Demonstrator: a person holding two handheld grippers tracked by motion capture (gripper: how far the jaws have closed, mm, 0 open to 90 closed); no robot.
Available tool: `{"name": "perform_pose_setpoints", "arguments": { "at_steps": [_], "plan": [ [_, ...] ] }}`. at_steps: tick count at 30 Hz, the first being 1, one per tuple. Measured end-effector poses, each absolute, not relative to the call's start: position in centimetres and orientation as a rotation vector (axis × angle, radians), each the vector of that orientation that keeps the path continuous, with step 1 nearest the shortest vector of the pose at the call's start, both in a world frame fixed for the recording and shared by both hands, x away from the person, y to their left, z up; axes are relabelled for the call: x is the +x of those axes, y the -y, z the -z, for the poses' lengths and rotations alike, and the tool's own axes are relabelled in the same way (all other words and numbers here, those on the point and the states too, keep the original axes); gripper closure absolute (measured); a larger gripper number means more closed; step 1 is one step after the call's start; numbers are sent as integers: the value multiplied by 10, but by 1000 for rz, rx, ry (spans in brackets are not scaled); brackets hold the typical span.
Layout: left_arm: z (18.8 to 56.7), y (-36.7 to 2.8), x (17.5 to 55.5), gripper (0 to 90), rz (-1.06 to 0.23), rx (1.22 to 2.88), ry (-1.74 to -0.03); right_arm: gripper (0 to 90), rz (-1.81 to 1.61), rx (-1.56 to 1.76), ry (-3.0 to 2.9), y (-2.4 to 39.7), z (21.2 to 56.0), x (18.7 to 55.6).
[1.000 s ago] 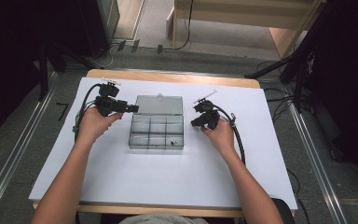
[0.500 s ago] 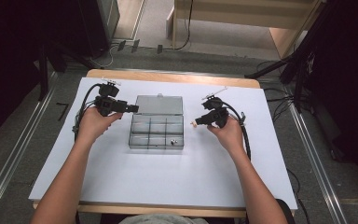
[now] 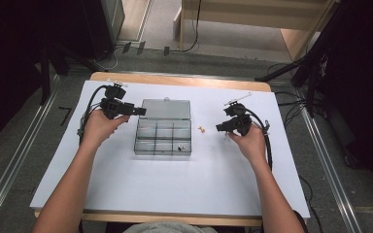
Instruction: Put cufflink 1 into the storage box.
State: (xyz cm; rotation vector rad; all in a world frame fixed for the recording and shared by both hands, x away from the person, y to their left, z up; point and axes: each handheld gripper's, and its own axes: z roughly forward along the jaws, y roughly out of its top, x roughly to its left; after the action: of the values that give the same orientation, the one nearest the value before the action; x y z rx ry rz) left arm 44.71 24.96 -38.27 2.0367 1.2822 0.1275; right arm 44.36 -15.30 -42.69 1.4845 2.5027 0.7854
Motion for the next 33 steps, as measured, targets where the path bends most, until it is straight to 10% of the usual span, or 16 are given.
{"name": "perform_pose_setpoints", "arguments": {
  "at_steps": [19, 33],
  "plan": [
    [382, -251, 449, 348, -129, 2034, -1284, 589, -680, 1536, -2514, 161, 446, 445],
    [381, -251, 449, 348, -129, 2029, -1286, 767, -574, 1495, -2497, 156, 451, 440]
  ]
}}
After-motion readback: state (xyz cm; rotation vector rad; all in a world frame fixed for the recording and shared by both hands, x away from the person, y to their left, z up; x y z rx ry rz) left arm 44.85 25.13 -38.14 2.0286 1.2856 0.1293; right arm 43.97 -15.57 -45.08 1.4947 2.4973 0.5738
